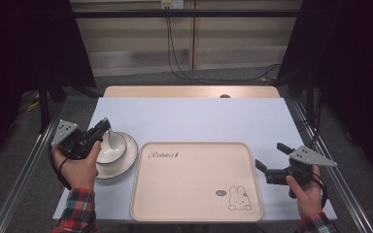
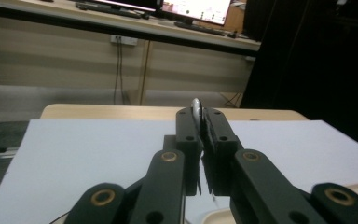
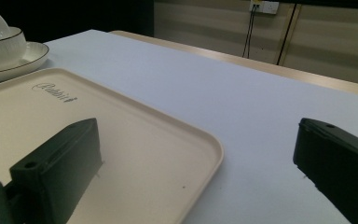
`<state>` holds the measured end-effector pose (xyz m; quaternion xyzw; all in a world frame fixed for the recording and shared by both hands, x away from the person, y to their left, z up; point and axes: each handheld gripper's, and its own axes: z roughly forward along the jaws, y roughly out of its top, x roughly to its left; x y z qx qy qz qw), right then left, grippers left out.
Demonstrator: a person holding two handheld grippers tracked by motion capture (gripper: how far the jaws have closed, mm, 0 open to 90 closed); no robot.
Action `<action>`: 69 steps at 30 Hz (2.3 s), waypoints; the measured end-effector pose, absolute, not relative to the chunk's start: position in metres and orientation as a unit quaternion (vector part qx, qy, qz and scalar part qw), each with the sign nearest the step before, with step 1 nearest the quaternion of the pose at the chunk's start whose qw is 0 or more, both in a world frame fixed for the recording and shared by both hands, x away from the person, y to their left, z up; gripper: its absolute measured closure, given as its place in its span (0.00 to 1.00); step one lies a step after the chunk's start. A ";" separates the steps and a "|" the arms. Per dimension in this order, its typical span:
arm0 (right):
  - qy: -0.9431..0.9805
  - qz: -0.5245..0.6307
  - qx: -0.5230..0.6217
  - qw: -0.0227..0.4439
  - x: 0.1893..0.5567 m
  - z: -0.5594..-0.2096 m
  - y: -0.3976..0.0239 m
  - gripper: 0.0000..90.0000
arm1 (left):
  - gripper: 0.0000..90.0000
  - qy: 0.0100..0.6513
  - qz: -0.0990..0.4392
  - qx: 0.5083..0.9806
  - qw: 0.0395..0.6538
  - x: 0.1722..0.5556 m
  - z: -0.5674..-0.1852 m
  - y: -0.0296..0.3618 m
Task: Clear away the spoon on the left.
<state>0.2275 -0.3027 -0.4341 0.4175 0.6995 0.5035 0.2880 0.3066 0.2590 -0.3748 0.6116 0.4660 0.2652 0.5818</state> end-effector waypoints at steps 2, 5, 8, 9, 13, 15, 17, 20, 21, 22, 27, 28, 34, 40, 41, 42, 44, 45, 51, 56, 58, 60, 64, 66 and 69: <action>0.700 0.503 0.418 0.288 0.228 -0.434 -0.303 0.00 | 0.95 0.463 0.267 0.612 0.583 0.305 -0.369 0.257; 0.699 0.503 0.419 0.287 0.227 -0.434 -0.303 0.00 | 0.95 0.452 0.262 0.613 0.593 0.304 -0.362 0.254; 0.698 0.503 0.420 0.289 0.228 -0.434 -0.302 0.01 | 0.95 0.447 0.260 0.610 0.600 0.302 -0.356 0.251; 0.699 0.503 0.418 0.290 0.228 -0.434 -0.302 0.01 | 0.95 0.443 0.257 0.612 0.603 0.301 -0.354 0.251; 0.700 0.502 0.418 0.289 0.228 -0.435 -0.302 0.01 | 0.95 0.433 0.249 0.612 0.614 0.299 -0.348 0.248; 0.699 0.501 0.419 0.291 0.228 -0.435 -0.302 0.01 | 0.95 0.426 0.244 0.616 0.616 0.297 -0.346 0.246; 0.700 0.502 0.418 0.290 0.228 -0.435 -0.301 0.01 | 0.95 0.422 0.235 0.616 0.622 0.296 -0.344 0.242; 0.700 0.501 0.418 0.290 0.228 -0.435 -0.301 0.01 | 0.95 0.415 0.227 0.622 0.624 0.294 -0.343 0.237; 0.700 0.502 0.418 0.290 0.228 -0.435 -0.301 0.01 | 0.95 0.411 0.222 0.625 0.626 0.294 -0.344 0.235; 0.700 0.502 0.417 0.291 0.228 -0.435 -0.301 0.01 | 0.95 0.411 0.216 0.624 0.628 0.294 -0.344 0.232; 0.704 0.501 0.414 0.288 0.228 -0.435 -0.301 0.01 | 0.95 0.399 0.197 0.637 0.630 0.291 -0.348 0.225; 0.704 0.500 0.414 0.289 0.228 -0.435 -0.301 0.01 | 0.95 0.400 0.193 0.638 0.629 0.291 -0.350 0.222; 0.704 0.500 0.415 0.288 0.228 -0.435 -0.300 0.01 | 0.95 0.395 0.175 0.649 0.627 0.288 -0.359 0.214; 0.706 0.498 0.413 0.287 0.228 -0.436 -0.300 0.01 | 0.95 0.387 0.155 0.656 0.629 0.283 -0.366 0.205; 0.706 0.499 0.413 0.287 0.228 -0.436 -0.300 0.01 | 0.95 0.386 0.152 0.660 0.627 0.283 -0.367 0.204; 0.707 0.499 0.412 0.286 0.228 -0.436 -0.300 0.01 | 0.95 0.383 0.149 0.663 0.626 0.282 -0.368 0.203; 0.706 0.498 0.413 0.286 0.228 -0.436 -0.299 0.01 | 0.95 0.380 0.142 0.666 0.625 0.281 -0.371 0.201; 0.708 0.499 0.411 0.285 0.228 -0.436 -0.299 0.01 | 0.95 0.379 0.137 0.666 0.627 0.280 -0.372 0.199; 0.709 0.499 0.410 0.284 0.228 -0.436 -0.299 0.01 | 0.95 0.371 0.119 0.676 0.625 0.277 -0.379 0.194; 0.708 0.497 0.413 0.285 0.228 -0.436 -0.299 0.01 | 0.95 0.374 0.106 0.678 0.624 0.273 -0.383 0.189; 0.706 0.498 0.412 0.288 0.228 -0.436 -0.300 0.01 | 0.95 0.367 0.098 0.682 0.625 0.272 -0.385 0.189; 0.706 0.499 0.411 0.288 0.228 -0.436 -0.300 0.01 | 0.95 0.367 0.095 0.684 0.624 0.270 -0.385 0.188; 0.706 0.499 0.411 0.288 0.228 -0.436 -0.300 0.01 | 0.95 0.367 0.076 0.687 0.622 0.268 -0.389 0.186; 0.706 0.499 0.411 0.290 0.228 -0.436 -0.300 0.01 | 0.95 0.368 0.069 0.689 0.621 0.267 -0.392 0.186; 0.705 0.500 0.411 0.291 0.228 -0.436 -0.300 0.01 | 0.95 0.370 0.061 0.692 0.617 0.266 -0.394 0.185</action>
